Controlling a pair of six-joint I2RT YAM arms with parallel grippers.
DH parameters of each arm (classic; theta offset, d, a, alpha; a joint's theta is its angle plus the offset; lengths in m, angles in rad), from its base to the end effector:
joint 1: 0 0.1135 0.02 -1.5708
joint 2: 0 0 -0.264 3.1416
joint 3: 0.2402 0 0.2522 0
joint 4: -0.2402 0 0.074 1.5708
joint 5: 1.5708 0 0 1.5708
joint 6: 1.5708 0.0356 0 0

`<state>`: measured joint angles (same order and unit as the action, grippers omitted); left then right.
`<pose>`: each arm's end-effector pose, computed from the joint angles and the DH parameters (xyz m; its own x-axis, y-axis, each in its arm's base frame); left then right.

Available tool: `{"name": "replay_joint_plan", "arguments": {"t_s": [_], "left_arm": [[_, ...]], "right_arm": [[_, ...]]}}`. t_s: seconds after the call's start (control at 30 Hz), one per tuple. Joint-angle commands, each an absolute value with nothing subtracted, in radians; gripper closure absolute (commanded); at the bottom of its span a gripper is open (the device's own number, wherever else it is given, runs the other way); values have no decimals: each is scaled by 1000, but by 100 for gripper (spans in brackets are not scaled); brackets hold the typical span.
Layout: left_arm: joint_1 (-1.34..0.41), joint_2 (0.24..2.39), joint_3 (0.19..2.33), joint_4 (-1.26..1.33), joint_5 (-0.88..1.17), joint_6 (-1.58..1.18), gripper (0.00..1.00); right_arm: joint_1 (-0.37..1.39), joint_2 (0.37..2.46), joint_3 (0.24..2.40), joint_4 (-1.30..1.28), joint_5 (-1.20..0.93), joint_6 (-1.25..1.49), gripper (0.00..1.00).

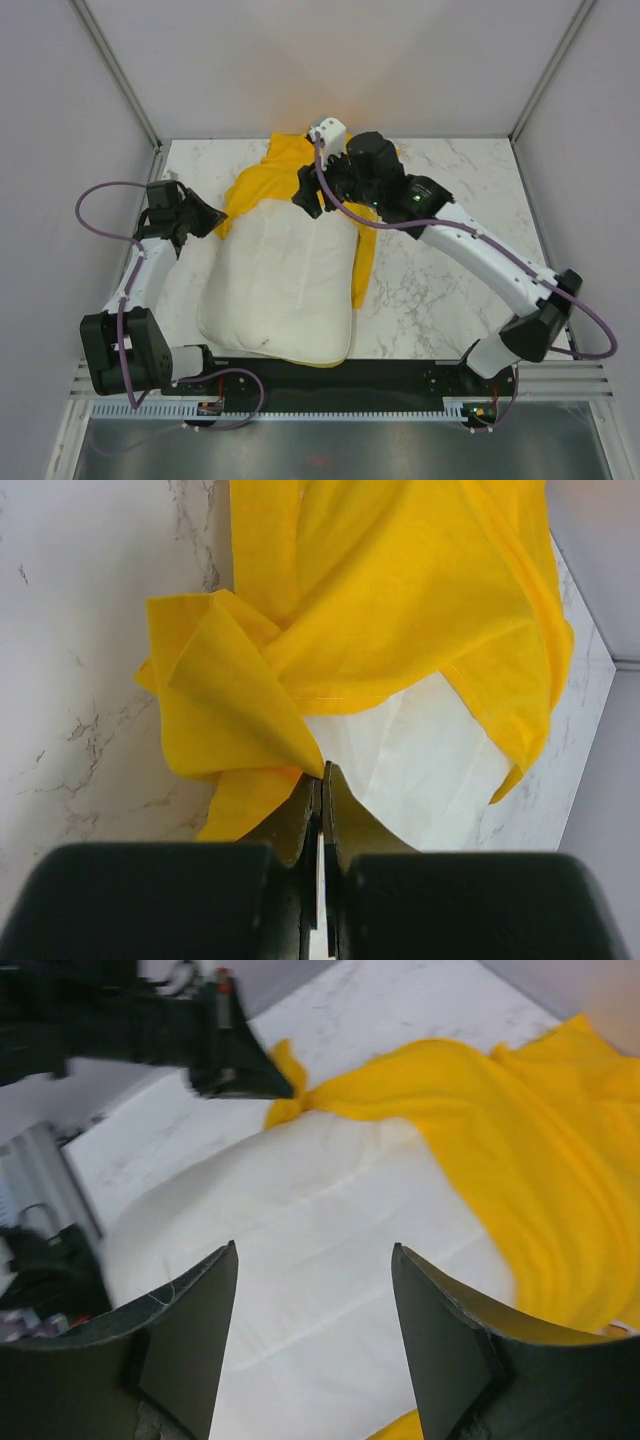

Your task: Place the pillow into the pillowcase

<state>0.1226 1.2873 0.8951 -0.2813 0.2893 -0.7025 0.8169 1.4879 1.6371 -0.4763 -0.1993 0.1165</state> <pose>0.2791 0.0242 0.2613 -0.5397 -0.6905 -0.4816 -0.3205 0.6976 -0.6408 0.2239 0.2487 0.4373 -0.3164 -0.1705 -0.9332 -0.8116 0.5579 0.1733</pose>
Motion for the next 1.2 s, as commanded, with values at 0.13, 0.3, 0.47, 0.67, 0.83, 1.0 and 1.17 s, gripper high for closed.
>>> {"name": "replay_joint_plan", "arguments": {"t_s": [0.13, 0.3, 0.47, 0.67, 0.83, 1.0, 1.17], "left_arm": [[127, 1155, 858, -252, 206, -695, 98], [127, 1062, 676, -247, 75, -696, 98], [127, 1055, 536, -135, 81, -732, 98], [127, 1089, 488, -89, 130, -738, 98], [127, 1049, 451, -90, 118, -724, 98], [126, 1029, 411, -87, 100, -719, 98], [127, 1022, 381, -64, 107, -735, 98]], "right_arm": [[801, 1828, 1739, -585, 396, -34, 32], [801, 1925, 1740, -496, 549, -109, 29], [801, 2029, 1758, -457, 684, -181, 30], [799, 2103, 1766, -423, 744, -206, 34], [799, 2099, 1752, -422, 692, -189, 36], [798, 2088, 1744, -416, 654, -182, 39], [793, 2121, 1758, -408, 708, -175, 54]]}}
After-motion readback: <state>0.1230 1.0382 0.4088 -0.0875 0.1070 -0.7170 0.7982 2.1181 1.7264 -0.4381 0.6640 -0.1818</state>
